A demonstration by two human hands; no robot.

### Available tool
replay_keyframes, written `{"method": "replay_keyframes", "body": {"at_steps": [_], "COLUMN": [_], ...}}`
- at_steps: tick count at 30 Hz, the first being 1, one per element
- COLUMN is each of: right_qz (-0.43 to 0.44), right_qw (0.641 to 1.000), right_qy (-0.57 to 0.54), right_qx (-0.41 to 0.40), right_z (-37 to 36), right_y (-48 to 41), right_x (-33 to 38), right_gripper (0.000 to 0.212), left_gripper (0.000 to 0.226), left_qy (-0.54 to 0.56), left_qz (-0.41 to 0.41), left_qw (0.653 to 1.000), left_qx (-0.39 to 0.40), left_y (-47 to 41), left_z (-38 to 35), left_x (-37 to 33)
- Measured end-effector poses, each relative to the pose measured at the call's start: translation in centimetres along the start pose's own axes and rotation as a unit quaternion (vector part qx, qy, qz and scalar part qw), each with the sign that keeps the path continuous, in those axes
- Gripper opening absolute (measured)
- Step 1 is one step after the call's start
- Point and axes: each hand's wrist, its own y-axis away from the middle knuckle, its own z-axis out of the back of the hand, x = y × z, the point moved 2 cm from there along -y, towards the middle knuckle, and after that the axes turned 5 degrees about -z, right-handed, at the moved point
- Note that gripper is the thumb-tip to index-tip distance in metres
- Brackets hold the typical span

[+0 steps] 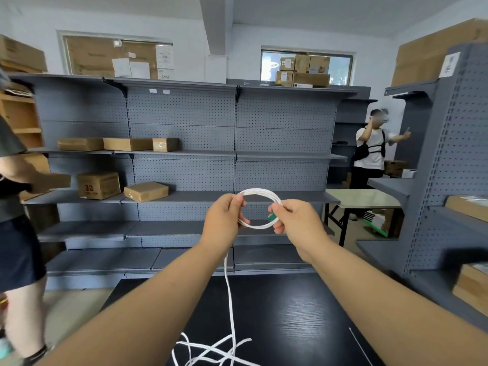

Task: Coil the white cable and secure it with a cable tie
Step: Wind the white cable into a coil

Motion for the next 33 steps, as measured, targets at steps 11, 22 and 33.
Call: {"method": "replay_keyframes", "body": {"at_steps": [11, 22, 33], "right_qz": [0.128, 0.052, 0.021], "right_qw": [0.932, 0.997, 0.986], "right_qy": [0.328, 0.056, 0.133], "right_qx": [0.085, -0.019, 0.103], "right_z": [0.9, 0.7, 0.8], "right_y": [0.6, 1.0, 1.5], "right_x": [1.5, 0.7, 0.2], "right_gripper": [0.019, 0.021, 0.019], "left_gripper": [0.033, 0.023, 0.027], "left_qy": [-0.319, -0.062, -0.194], "left_qz": [-0.205, -0.045, -0.116], "left_qw": [0.919, 0.995, 0.971], "left_qx": [0.104, 0.066, 0.074], "left_y": [0.1, 0.7, 0.7], "left_z": [0.1, -0.6, 0.5], "left_x": [-1.5, -0.6, -1.1]}}
